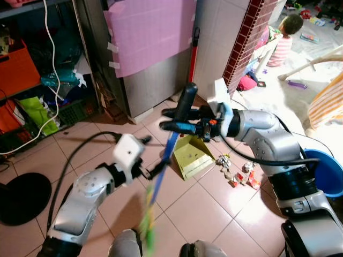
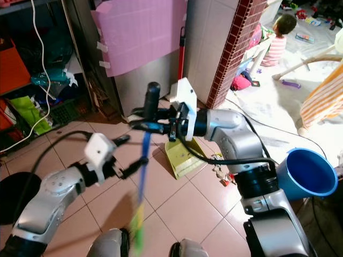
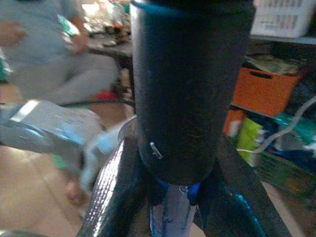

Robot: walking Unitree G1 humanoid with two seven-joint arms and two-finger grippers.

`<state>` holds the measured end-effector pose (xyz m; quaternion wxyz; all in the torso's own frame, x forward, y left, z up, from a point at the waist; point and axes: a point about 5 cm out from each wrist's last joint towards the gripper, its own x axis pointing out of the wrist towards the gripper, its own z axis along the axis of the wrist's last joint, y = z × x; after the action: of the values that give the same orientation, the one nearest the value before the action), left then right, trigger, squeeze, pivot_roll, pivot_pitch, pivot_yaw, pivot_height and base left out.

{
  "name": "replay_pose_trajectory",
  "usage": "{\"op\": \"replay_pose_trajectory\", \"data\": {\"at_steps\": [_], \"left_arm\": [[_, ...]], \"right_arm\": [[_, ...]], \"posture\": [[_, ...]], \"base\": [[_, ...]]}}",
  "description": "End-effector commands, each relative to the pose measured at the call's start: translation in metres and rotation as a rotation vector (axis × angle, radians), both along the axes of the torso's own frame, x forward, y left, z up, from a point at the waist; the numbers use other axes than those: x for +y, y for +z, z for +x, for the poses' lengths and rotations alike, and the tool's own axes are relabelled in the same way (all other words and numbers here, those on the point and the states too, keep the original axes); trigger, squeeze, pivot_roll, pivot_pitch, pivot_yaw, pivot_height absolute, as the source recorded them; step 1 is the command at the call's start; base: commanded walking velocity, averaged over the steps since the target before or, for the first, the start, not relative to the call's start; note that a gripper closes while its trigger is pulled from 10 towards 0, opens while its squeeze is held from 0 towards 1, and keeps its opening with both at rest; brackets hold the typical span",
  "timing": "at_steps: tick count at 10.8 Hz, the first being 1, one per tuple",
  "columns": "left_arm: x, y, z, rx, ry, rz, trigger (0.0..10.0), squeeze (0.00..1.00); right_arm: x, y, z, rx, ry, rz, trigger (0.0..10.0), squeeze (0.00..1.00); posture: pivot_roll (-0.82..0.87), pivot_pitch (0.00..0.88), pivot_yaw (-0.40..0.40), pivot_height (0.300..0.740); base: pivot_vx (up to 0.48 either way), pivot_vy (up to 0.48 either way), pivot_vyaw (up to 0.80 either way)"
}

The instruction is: Sweep floor

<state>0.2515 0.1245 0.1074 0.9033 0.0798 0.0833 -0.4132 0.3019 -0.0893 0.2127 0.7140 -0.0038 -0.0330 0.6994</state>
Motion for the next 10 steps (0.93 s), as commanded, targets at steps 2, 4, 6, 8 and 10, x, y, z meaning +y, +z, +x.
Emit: {"op": "replay_pose_trajectory", "data": {"at_steps": [2,4,6,8,10], "left_arm": [[-0.006,-0.005,-0.003,0.051,-0.083,0.009,10.0,0.00],[-0.012,-0.009,-0.005,0.064,-0.142,0.051,8.4,0.00],[-0.022,-0.004,-0.001,0.045,-0.163,0.040,10.0,0.00],[-0.026,-0.003,0.005,0.011,-0.179,0.058,0.0,0.00],[-0.030,-0.002,0.007,0.009,-0.192,0.045,0.0,0.00]], "right_arm": [[0.007,0.022,-0.007,-0.033,0.109,0.047,0.0,0.00],[0.012,0.023,-0.009,-0.034,0.121,0.039,0.0,0.00],[0.019,0.023,-0.007,-0.042,0.072,0.051,0.0,0.00],[0.021,0.024,-0.011,-0.037,0.082,0.060,0.0,0.00],[0.020,0.024,-0.009,-0.043,0.061,0.057,0.0,0.00]], "posture": [[0.06,0.109,-0.034,0.740],[0.05,0.110,-0.039,0.740],[0.05,0.111,-0.042,0.740],[0.04,0.110,-0.040,0.740],[0.03,0.107,-0.038,0.740]], "base": [[0.000,0.000,0.00],[0.000,0.000,0.00],[0.000,0.000,0.00],[0.000,0.000,0.00],[0.000,0.000,0.00]]}}
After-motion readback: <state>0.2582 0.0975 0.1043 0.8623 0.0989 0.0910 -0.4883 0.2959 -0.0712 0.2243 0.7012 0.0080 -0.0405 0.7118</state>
